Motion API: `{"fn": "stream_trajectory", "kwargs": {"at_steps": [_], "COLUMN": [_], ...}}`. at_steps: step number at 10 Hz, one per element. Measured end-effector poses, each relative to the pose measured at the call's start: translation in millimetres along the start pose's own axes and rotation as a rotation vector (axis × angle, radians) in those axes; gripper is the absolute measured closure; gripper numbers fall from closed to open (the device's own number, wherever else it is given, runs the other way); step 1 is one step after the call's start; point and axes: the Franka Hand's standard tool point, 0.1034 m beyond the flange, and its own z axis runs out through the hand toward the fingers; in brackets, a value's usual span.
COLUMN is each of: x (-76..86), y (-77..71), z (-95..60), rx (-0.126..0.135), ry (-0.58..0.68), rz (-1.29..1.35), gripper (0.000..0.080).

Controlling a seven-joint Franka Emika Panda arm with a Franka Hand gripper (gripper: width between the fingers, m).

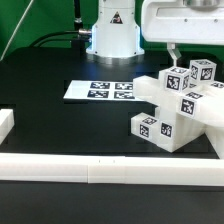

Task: Assemble chair

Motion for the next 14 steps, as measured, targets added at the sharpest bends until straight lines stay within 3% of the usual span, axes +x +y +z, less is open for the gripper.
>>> {"fn": "stream_trajectory", "kwargs": {"at_steps": [4, 5, 7, 9, 12, 14], "x": [3.2, 2.9, -0.2, -1.0, -0.9, -0.9], "y": [-1.2, -0.7, -1.7, -1.9, -1.5, -1.5], "z": [-2.6, -2.3, -1.9, -1.1, -0.6, -0.6], "rx": [0.005, -0.005, -0.056, -0.061, -0.061, -0.06], "ry": [0.006, 0.008, 0.019, 0.017, 0.016, 0.016], "rz": [-0.214, -0.327, -0.527, -0.6, -0.598, -0.576], "gripper": [0.0151, 0.0151, 0.0151, 0.0151, 0.0517, 0.0516]}}
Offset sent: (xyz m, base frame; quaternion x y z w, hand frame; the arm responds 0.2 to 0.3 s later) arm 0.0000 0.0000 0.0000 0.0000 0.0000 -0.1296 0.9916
